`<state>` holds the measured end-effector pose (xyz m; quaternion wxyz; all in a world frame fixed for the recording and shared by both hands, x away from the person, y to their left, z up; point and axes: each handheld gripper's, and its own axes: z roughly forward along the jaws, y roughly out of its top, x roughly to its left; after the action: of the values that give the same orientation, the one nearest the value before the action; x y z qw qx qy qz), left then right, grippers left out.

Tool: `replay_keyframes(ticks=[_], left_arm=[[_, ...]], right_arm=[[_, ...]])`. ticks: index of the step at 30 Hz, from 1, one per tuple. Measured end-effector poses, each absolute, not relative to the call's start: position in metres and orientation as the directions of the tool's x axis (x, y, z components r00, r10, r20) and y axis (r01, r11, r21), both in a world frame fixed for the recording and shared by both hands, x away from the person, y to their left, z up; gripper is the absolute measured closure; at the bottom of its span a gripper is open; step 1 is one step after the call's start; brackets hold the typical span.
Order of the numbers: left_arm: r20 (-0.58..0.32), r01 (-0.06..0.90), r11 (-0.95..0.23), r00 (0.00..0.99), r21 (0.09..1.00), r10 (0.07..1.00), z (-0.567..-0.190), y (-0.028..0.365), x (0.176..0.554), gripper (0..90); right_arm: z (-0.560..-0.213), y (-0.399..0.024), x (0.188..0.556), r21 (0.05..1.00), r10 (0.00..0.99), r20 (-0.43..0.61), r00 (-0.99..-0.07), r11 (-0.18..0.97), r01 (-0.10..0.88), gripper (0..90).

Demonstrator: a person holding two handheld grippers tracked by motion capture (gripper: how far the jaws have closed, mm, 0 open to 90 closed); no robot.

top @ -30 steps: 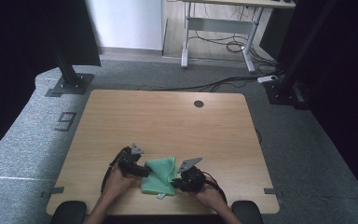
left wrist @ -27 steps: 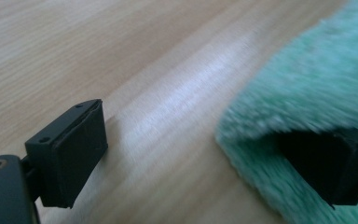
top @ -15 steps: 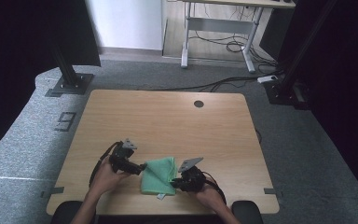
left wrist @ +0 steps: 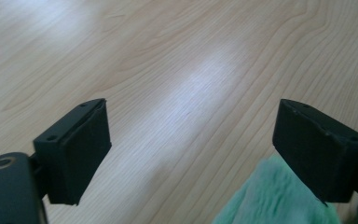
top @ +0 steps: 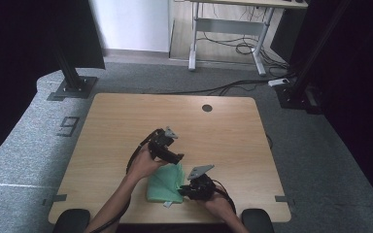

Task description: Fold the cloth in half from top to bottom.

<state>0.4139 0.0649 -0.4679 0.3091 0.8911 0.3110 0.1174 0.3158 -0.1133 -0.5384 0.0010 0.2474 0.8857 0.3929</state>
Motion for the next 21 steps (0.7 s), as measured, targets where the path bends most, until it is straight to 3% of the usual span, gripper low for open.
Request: replay_keyframes(ticks=[8,21], left_arm=[[0.021,0.497,-0.673,0.797,0.548,0.604,-0.48,0.058,0.414,13.4],[-0.039,0.522,-0.656,0.798,0.545,0.602,-0.475,0.087,0.39,14.2]], right_arm=[[-0.541,-0.117,0.315,0.713,0.449,0.196,-0.872,0.545,0.441,76.9],[-0.542,-0.117,0.315,0.716,0.462,0.188,-0.867,0.54,0.443,70.2]])
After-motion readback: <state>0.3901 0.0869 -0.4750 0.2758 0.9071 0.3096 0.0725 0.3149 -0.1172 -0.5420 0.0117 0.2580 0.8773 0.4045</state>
